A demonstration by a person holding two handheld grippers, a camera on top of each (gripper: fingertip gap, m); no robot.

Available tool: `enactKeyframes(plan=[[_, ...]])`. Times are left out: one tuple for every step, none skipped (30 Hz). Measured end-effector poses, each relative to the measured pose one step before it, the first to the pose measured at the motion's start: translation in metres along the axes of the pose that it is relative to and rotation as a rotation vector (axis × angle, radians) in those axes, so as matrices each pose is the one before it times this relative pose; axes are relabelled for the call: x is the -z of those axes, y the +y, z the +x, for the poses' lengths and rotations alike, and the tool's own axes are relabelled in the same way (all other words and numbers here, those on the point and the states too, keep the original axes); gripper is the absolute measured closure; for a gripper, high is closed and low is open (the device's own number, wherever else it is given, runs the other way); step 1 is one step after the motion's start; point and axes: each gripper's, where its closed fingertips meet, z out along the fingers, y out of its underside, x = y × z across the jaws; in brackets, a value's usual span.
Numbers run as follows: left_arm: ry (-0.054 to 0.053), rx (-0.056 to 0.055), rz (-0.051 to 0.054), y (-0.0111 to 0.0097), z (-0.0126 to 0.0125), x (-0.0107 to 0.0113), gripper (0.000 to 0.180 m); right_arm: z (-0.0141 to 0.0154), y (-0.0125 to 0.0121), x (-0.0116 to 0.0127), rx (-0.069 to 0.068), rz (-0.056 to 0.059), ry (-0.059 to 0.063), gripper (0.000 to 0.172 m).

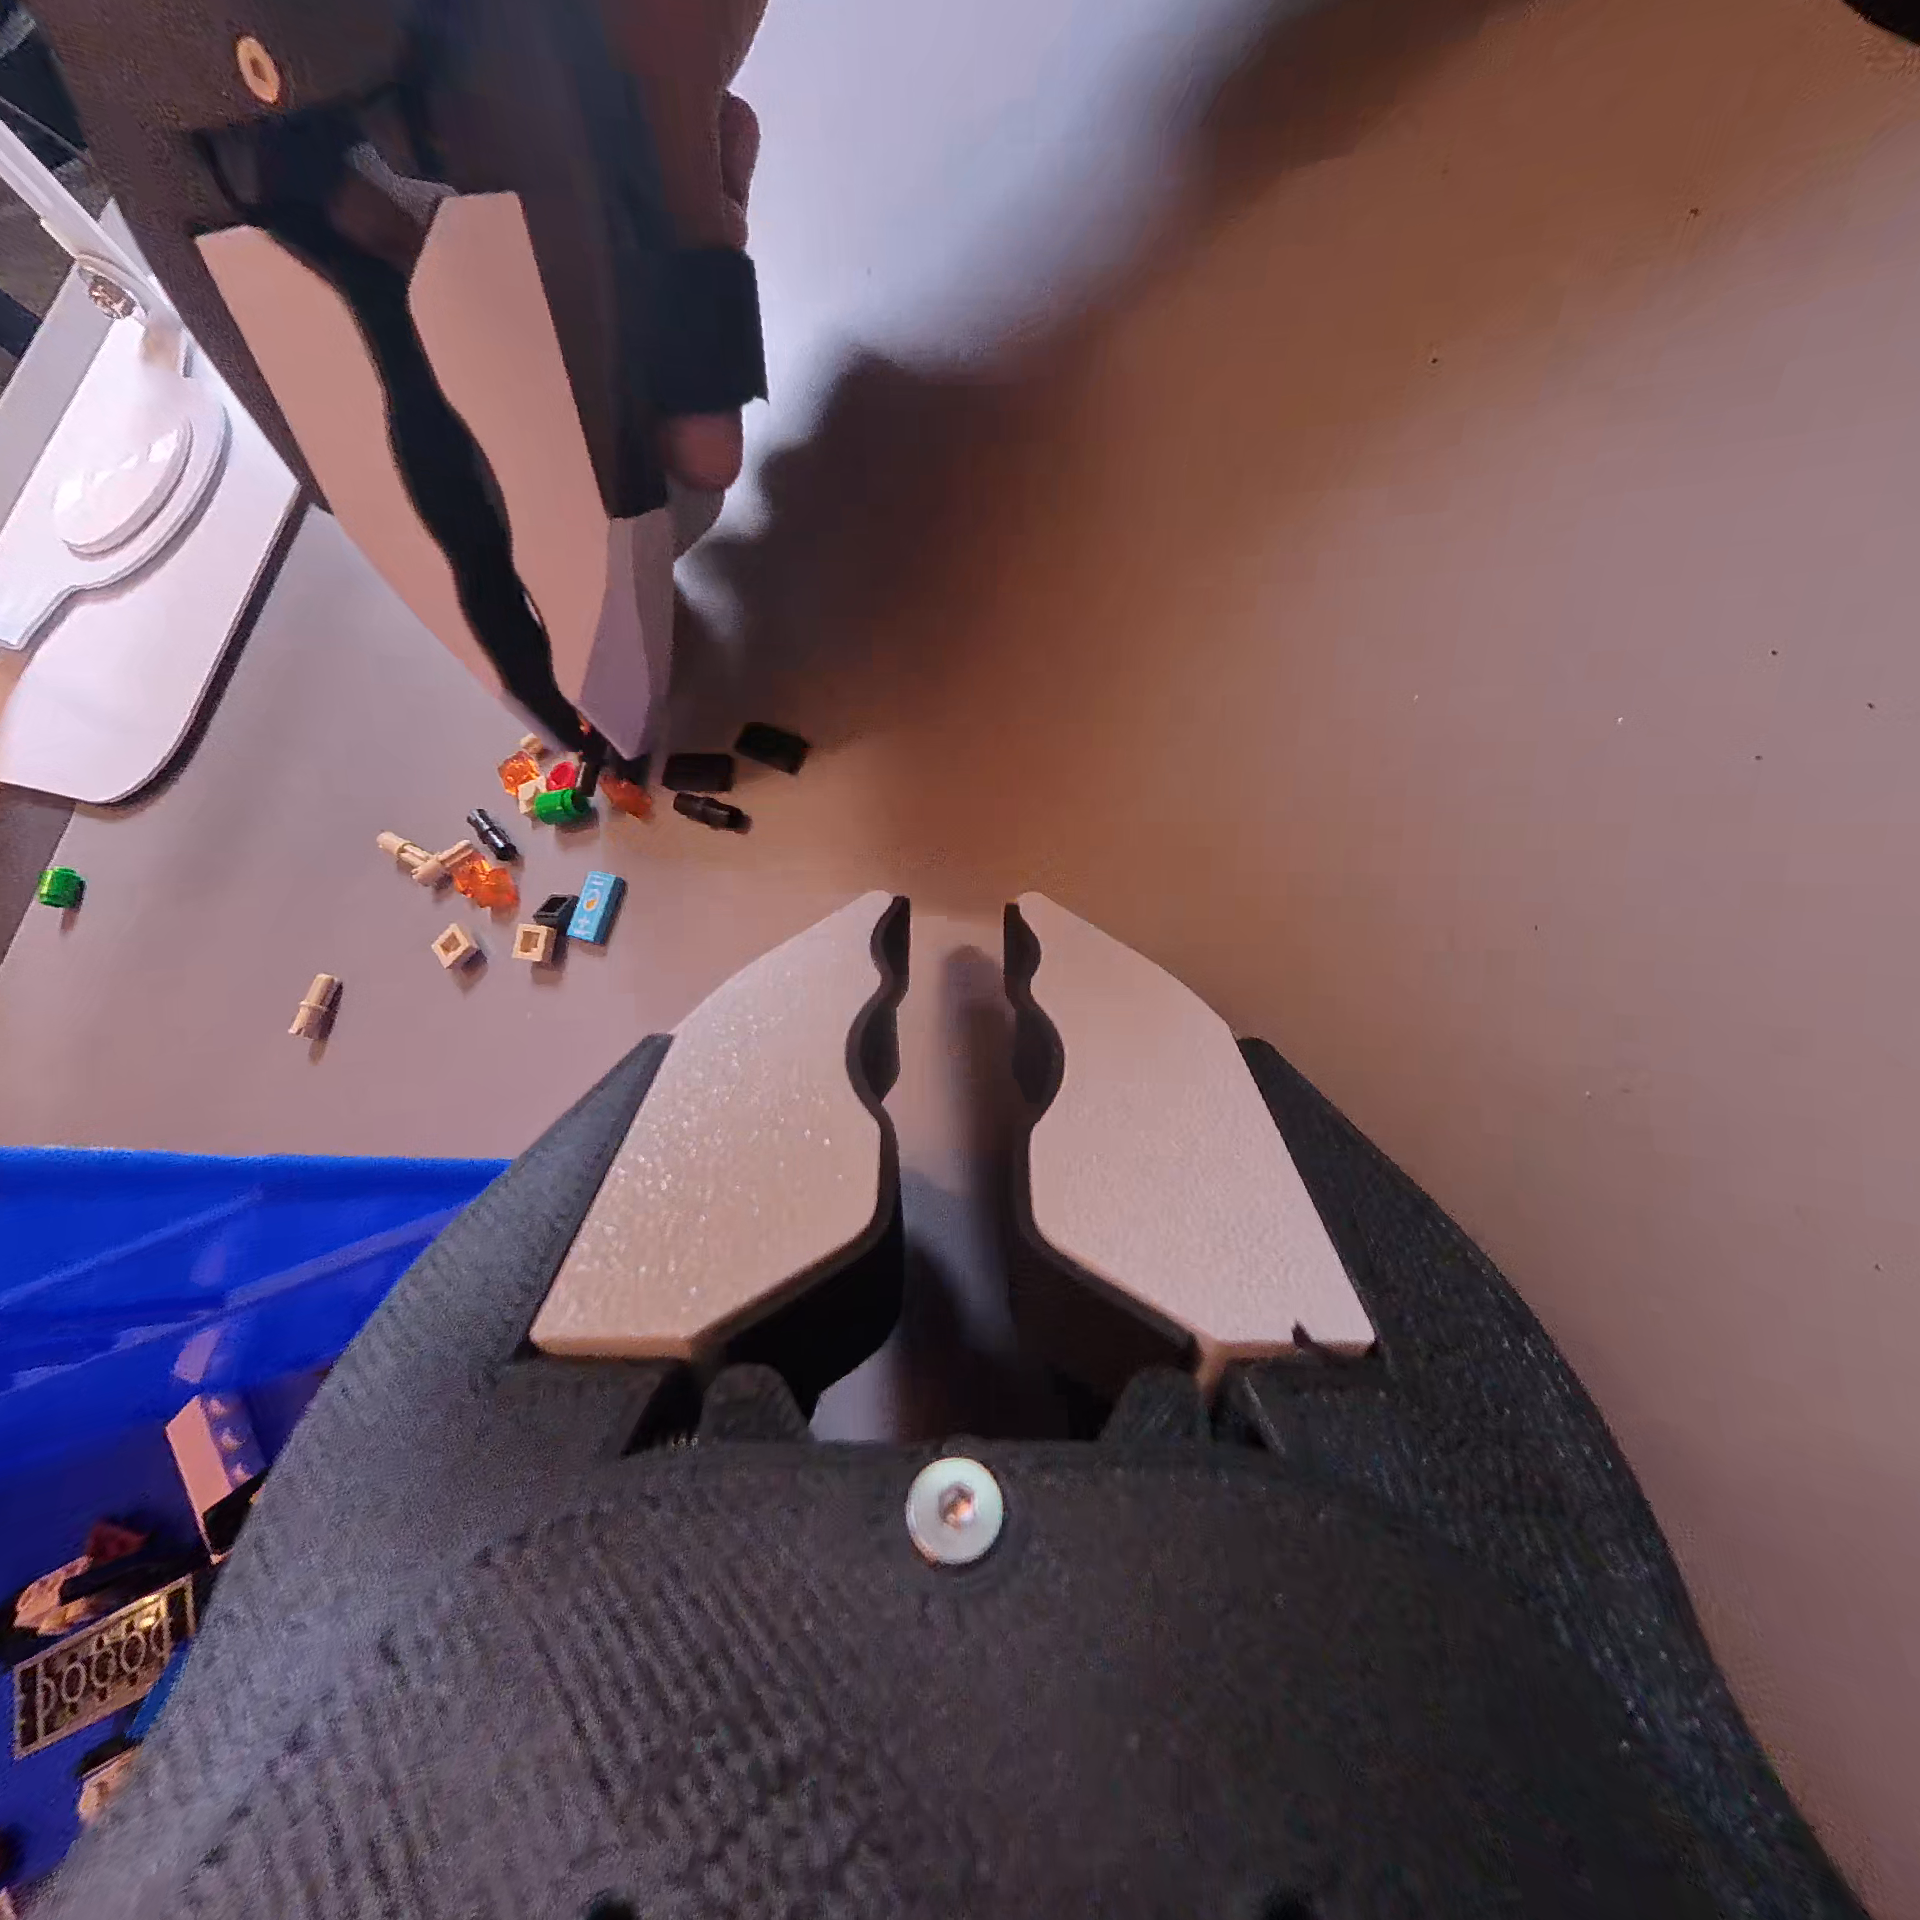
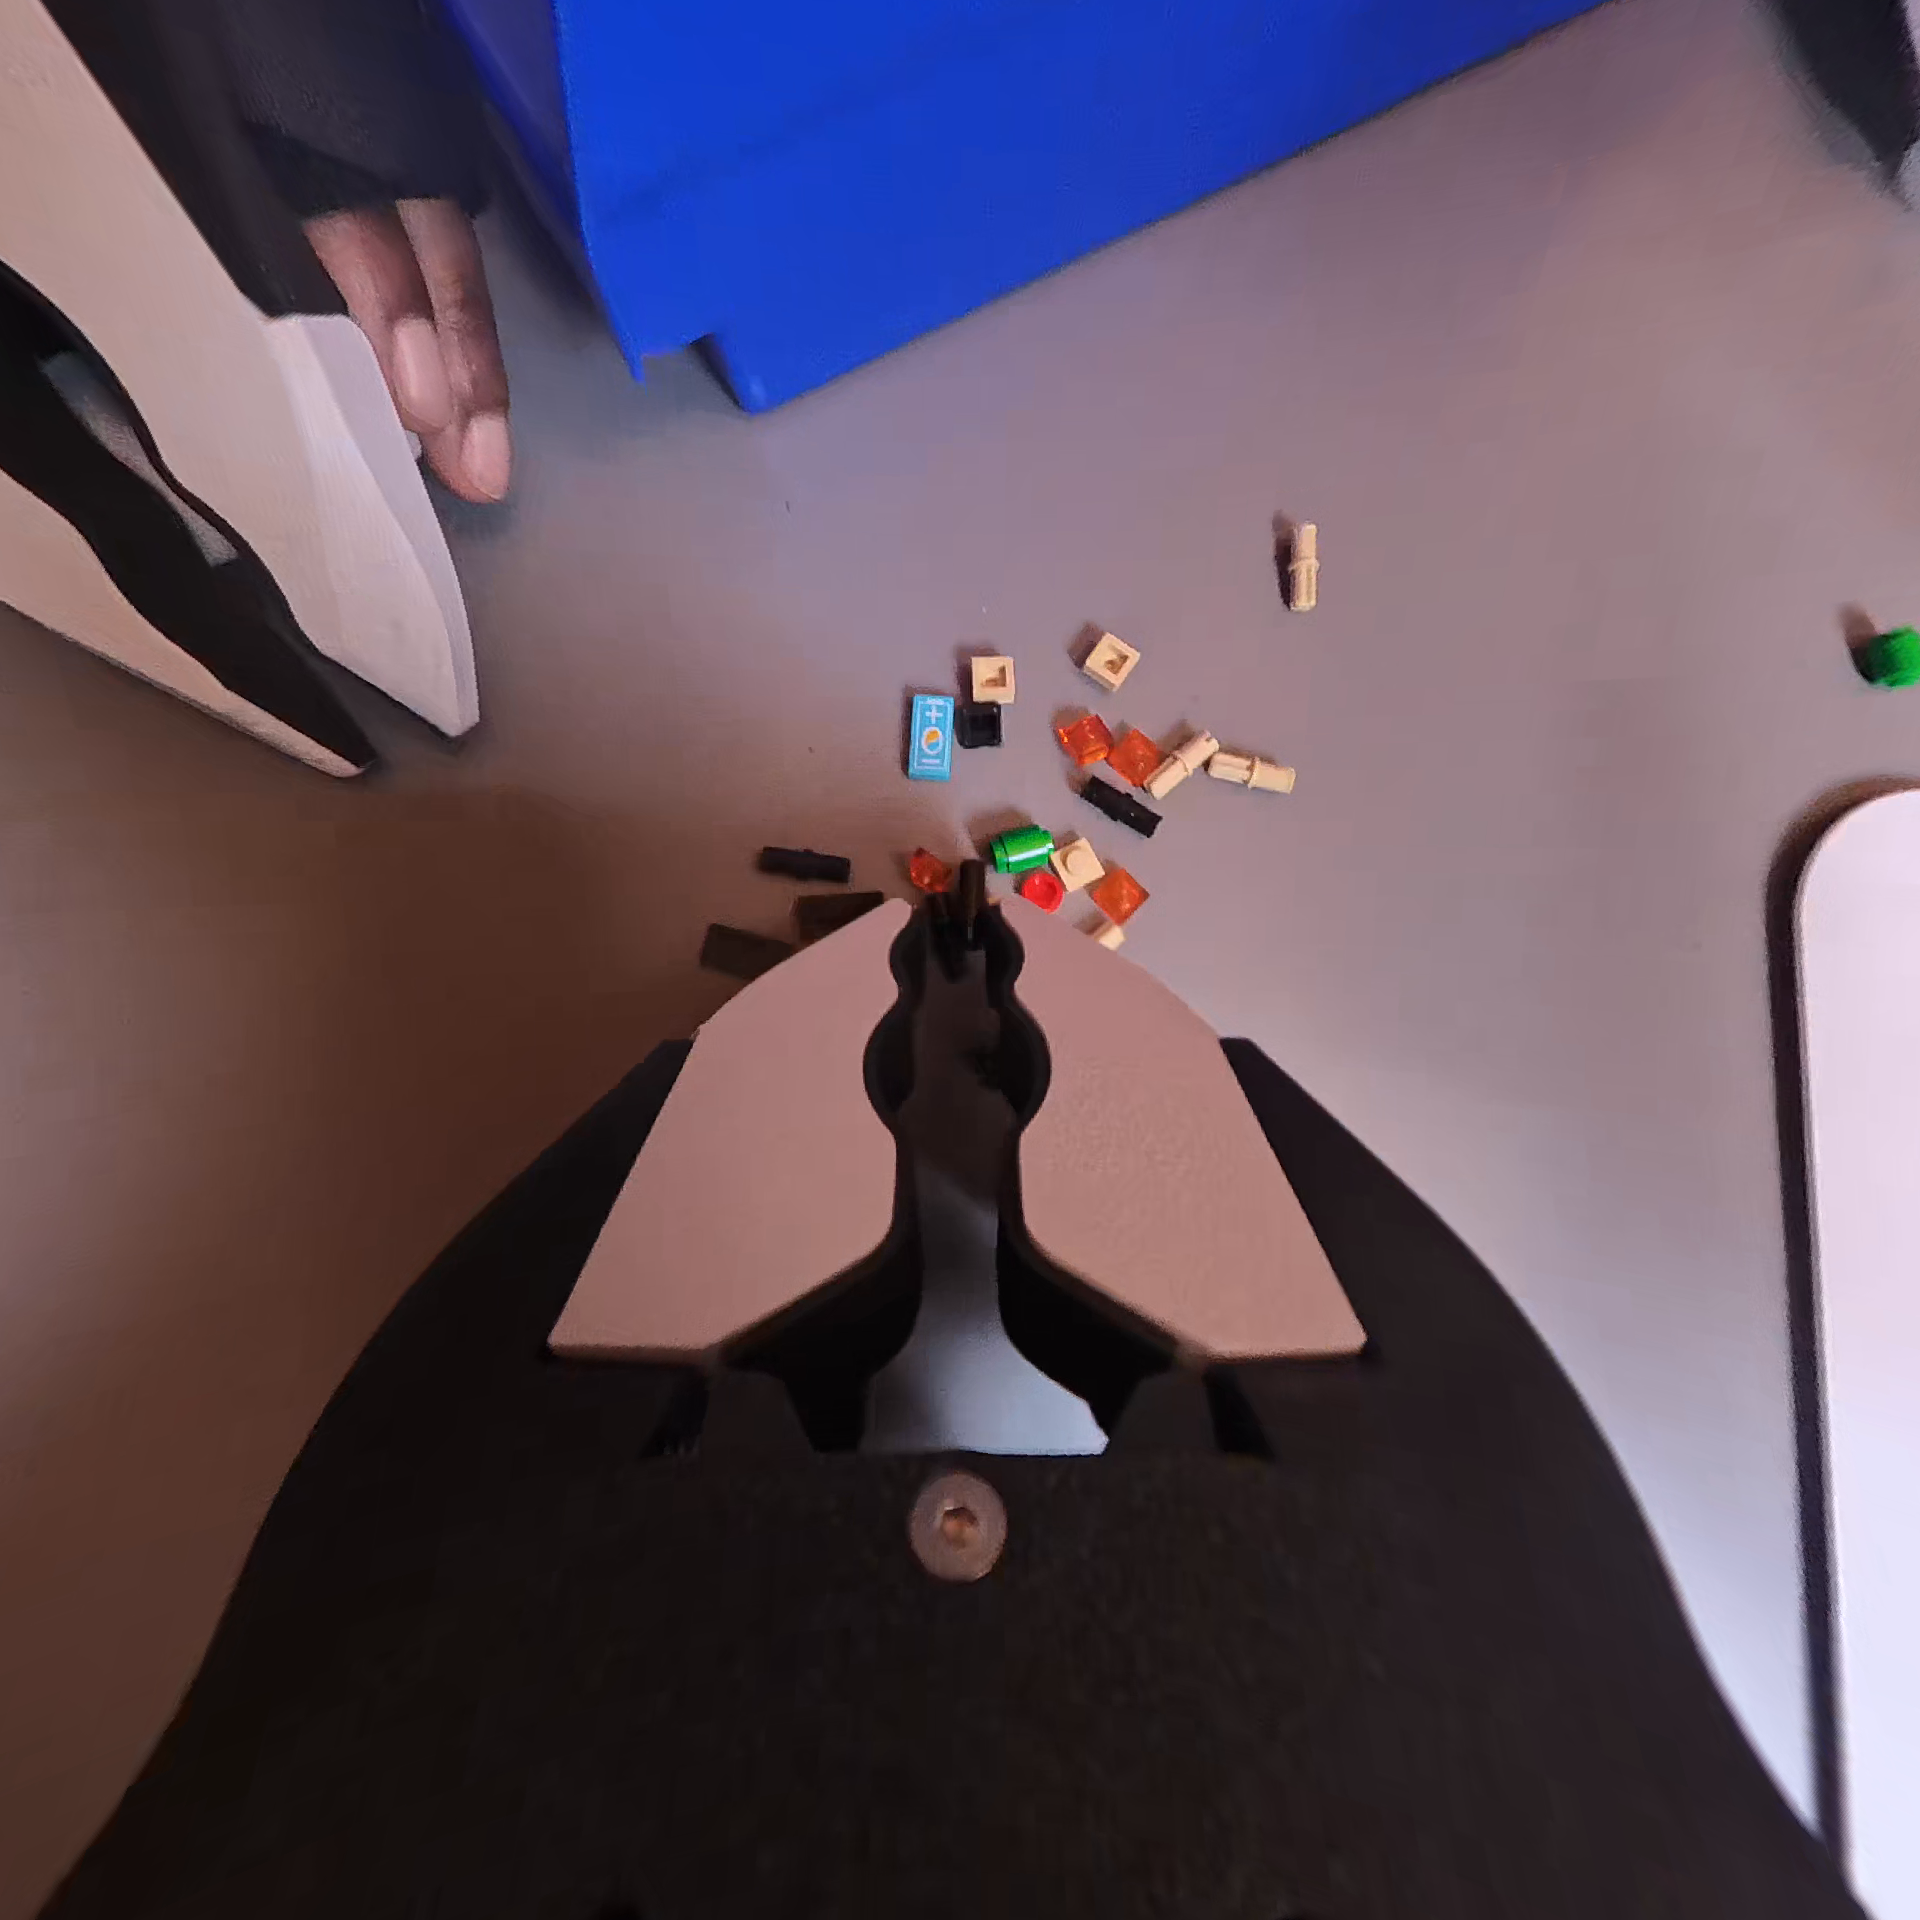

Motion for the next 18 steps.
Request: enactKeyframes(plan=[[-0.0027, -0.0066, -0.0027, 0.00033, 0.00008, -0.00002, 0.163, -0.00037, -0.00208, -0.00030, 0.0033, 0.0020, -0.0004, 0.160], [-0.0019, -0.0058, -0.0020, 0.00015, 0.00014, -0.00007, 0.163, 0.00003, -0.00144, 0.00017, 0.0011, 0.0012, 0.0009, 0.157], [-0.0004, -0.0038, -0.0015, 0.00011, 0.00026, -0.00017, 0.163, 0.00006, -0.00079, 0.00041, 0.0009, 0.0004, 0.0012, 0.155], [0.0003, -0.0014, -0.0005, 0.00010, 0.00027, -0.00008, 0.163, -0.00063, -0.00047, 0.00059, 0.0009, 0.0014, -0.0034, 0.153], [0.0010, 0.0000, -0.0005, 0.00007, 0.00029, -0.00019, 0.163, -0.00120, -0.00037, 0.00071, 0.0005, 0.0020, -0.0060, 0.151], [0.0001, -0.0003, -0.0001, -0.00013, 0.00009, -0.00009, 0.163, -0.00116, -0.00014, 0.00049, 0.0014, 0.0012, -0.0046, 0.148], [-0.0005, -0.0009, 0.0004, -0.00005, -0.00005, -0.00014, 0.163, -0.00097, -0.00009, 0.00053, 0.0032, 0.0009, -0.0024, 0.146], [-0.0007, -0.0002, 0.0001, 0.00006, -0.00007, -0.00007, 0.163, -0.00036, -0.00025, 0.00108, 0.0032, 0.0017, 0.0015, 0.143], [-0.0015, 0.0008, 0.0016, -0.00022, -0.00030, -0.00005, 0.163, 0.00040, -0.00065, 0.00214, 0.0003, 0.0048, 0.0052, 0.141], [-0.0012, 0.0017, 0.0031, -0.00048, -0.00023, 0.00007, 0.163, 0.00123, -0.00139, 0.00373, -0.0041, 0.0120, 0.0087, 0.141], [-0.0029, 0.0029, 0.0061, -0.00092, -0.00048, 0.00021, 0.163, 0.00234, -0.00213, 0.00526, -0.0082, 0.0223, 0.0136, 0.141], [-0.0068, 0.0034, 0.0105, -0.00154, -0.00117, 0.00071, 0.164, 0.00367, -0.00222, 0.00716, -0.0127, 0.0302, 0.0202, 0.141], [-0.0120, 0.0051, 0.0133, -0.00222, -0.00219, 0.00105, 0.164, 0.00561, -0.00157, 0.00840, -0.0168, 0.0338, 0.0303, 0.141], [-0.0189, 0.0075, 0.0186, -0.00302, -0.00335, 0.00170, 0.164, 0.00793, -0.00049, 0.00962, -0.0196, 0.0359, 0.0423, 0.141], [-0.0211, 0.0097, 0.0239, -0.00389, -0.00411, 0.00220, 0.165, 0.00982, 0.00088, 0.01037, -0.0227, 0.0352, 0.0500, 0.141], [-0.0239, 0.0134, 0.0294, -0.00479, -0.00485, 0.00260, 0.165, 0.01103, 0.00214, 0.01110, -0.0265, 0.0341, 0.0532, 0.141], [-0.0227, 0.0164, 0.0328, -0.00512, -0.00499, 0.00280, 0.165, 0.01191, 0.00291, 0.01136, -0.0308, 0.0349, 0.0546, 0.141], [-0.0225, 0.0194, 0.0345, -0.00553, -0.00504, 0.00291, 0.166, 0.01249, 0.00381, 0.01143, -0.0351, 0.0327, 0.0532, 0.141]])
